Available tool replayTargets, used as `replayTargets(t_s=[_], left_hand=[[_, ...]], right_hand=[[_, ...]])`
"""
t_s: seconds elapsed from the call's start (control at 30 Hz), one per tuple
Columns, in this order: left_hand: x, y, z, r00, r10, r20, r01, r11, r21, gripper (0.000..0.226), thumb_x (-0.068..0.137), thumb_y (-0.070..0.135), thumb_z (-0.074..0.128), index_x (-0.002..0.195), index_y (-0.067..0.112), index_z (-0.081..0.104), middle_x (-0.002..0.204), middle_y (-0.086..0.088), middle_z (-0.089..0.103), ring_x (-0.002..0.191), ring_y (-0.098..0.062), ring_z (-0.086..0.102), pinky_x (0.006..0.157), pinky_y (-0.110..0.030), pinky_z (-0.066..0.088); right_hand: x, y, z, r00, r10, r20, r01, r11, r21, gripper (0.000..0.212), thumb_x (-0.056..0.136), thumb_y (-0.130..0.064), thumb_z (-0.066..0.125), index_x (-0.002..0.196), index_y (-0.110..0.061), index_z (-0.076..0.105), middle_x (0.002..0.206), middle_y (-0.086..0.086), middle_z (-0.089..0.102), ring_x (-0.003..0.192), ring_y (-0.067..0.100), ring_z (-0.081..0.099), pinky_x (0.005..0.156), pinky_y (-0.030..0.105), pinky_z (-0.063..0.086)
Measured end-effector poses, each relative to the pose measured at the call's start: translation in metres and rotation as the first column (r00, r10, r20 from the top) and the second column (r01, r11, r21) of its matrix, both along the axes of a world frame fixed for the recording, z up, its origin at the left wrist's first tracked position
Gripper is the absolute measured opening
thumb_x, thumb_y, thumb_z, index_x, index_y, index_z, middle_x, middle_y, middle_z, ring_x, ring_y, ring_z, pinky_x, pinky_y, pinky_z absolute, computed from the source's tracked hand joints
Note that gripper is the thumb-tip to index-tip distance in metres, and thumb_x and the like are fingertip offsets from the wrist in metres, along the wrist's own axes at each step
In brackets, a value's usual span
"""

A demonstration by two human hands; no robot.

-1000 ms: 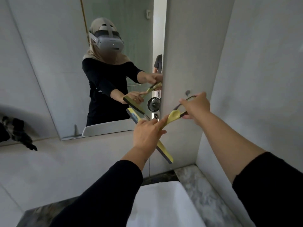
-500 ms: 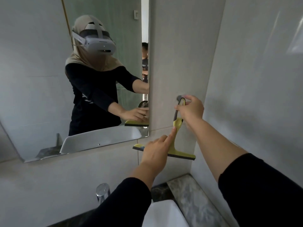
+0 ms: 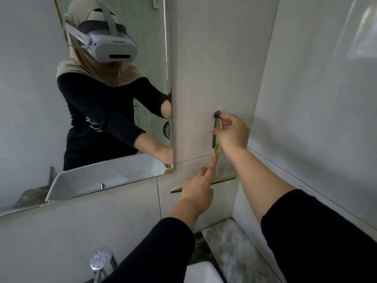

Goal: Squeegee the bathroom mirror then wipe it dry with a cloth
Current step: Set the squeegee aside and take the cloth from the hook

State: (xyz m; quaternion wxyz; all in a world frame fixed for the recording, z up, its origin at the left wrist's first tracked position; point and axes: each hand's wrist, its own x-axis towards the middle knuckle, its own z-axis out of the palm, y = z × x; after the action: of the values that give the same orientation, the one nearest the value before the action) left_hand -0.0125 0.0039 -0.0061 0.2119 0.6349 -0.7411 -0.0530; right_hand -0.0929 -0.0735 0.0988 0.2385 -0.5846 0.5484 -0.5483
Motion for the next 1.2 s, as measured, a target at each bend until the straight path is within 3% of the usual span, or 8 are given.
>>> replayTargets(t_s=[0.13,0.27,0.4,0.5,0.7,0.83,0.97,1.2], left_hand=[[0.002,-0.006,-0.004,1.000,-0.013,0.000,0.013,1.000,0.012,0.097,0.088,0.014,0.054,0.146,0.031,-0.022,0.135,-0.005,0.043,0.108,-0.031,0.051,0.089,-0.042,0.043],[0.000,-0.007,-0.002,1.000,-0.004,0.016,0.004,1.000,0.030,0.096,0.089,0.017,0.055,0.147,0.028,-0.021,0.141,-0.005,0.039,0.120,-0.032,0.043,0.103,-0.042,0.033],[0.005,-0.002,0.006,1.000,-0.001,-0.006,0.001,0.997,0.072,0.096,0.089,0.016,0.056,0.148,0.027,-0.019,0.150,-0.004,0.030,0.131,-0.033,0.036,0.110,-0.049,0.028],[0.019,0.011,0.019,1.000,0.008,-0.028,-0.005,0.996,0.086,0.083,0.089,0.018,0.055,0.151,0.027,0.000,0.154,-0.001,0.023,0.135,-0.028,0.033,0.110,-0.044,0.031],[0.070,0.063,0.054,0.993,0.118,-0.028,-0.112,0.980,0.163,0.045,0.091,0.019,0.052,0.136,0.021,0.046,0.135,0.000,0.054,0.124,-0.020,0.049,0.103,-0.031,0.038],[0.113,0.118,0.076,0.969,0.245,-0.029,-0.234,0.950,0.208,0.039,0.093,0.019,0.052,0.132,0.020,0.051,0.128,0.001,0.060,0.117,-0.019,0.055,0.101,-0.033,0.042],[0.162,0.176,0.094,0.921,0.386,-0.052,-0.374,0.914,0.157,0.037,0.093,0.019,0.052,0.130,0.020,0.053,0.124,0.001,0.061,0.113,-0.018,0.056,0.097,-0.025,0.041],[0.249,0.277,0.117,0.796,0.599,-0.086,-0.596,0.801,0.053,0.036,0.092,0.018,0.053,0.127,0.020,0.055,0.123,0.000,0.062,0.113,-0.019,0.056,0.099,-0.031,0.043]], right_hand=[[-0.001,-0.002,-0.004,0.999,0.014,-0.043,-0.016,0.999,-0.036,0.036,0.071,-0.010,0.080,0.103,-0.017,0.066,0.088,-0.006,0.060,0.083,0.015,0.061,0.076,0.027,0.048],[-0.002,-0.001,-0.005,0.997,0.042,-0.064,-0.045,0.998,-0.046,0.039,0.073,-0.007,0.079,0.107,-0.015,0.061,0.101,0.003,0.066,0.091,0.019,0.063,0.077,0.026,0.047],[-0.005,0.007,-0.007,0.989,0.074,-0.127,-0.076,0.997,-0.013,0.057,0.076,-0.009,0.077,0.127,-0.016,0.054,0.121,0.007,0.062,0.112,0.024,0.059,0.094,0.032,0.047],[-0.003,0.022,-0.011,0.961,0.036,-0.274,-0.023,0.999,0.049,0.062,0.080,-0.015,0.073,0.135,-0.019,0.046,0.128,0.010,0.054,0.120,0.029,0.052,0.098,0.039,0.044],[0.026,0.076,-0.006,0.790,0.292,-0.539,-0.203,0.954,0.219,0.035,0.085,-0.017,0.067,0.119,-0.022,0.061,0.126,0.005,0.059,0.115,0.026,0.056,0.090,0.032,0.046],[0.063,0.120,0.007,0.670,0.468,-0.576,-0.381,0.883,0.275,0.035,0.085,-0.021,0.066,0.120,-0.021,0.062,0.128,0.004,0.060,0.115,0.024,0.056,0.095,0.034,0.047],[0.111,0.160,0.022,0.595,0.560,-0.576,-0.506,0.818,0.273,0.034,0.086,-0.025,0.067,0.120,-0.023,0.061,0.130,0.004,0.058,0.117,0.024,0.056,0.097,0.036,0.046],[0.206,0.227,0.048,0.467,0.700,-0.541,-0.710,0.661,0.242,0.036,0.087,-0.023,0.066,0.121,-0.017,0.061,0.120,0.010,0.062,0.108,0.024,0.059,0.092,0.035,0.049]])
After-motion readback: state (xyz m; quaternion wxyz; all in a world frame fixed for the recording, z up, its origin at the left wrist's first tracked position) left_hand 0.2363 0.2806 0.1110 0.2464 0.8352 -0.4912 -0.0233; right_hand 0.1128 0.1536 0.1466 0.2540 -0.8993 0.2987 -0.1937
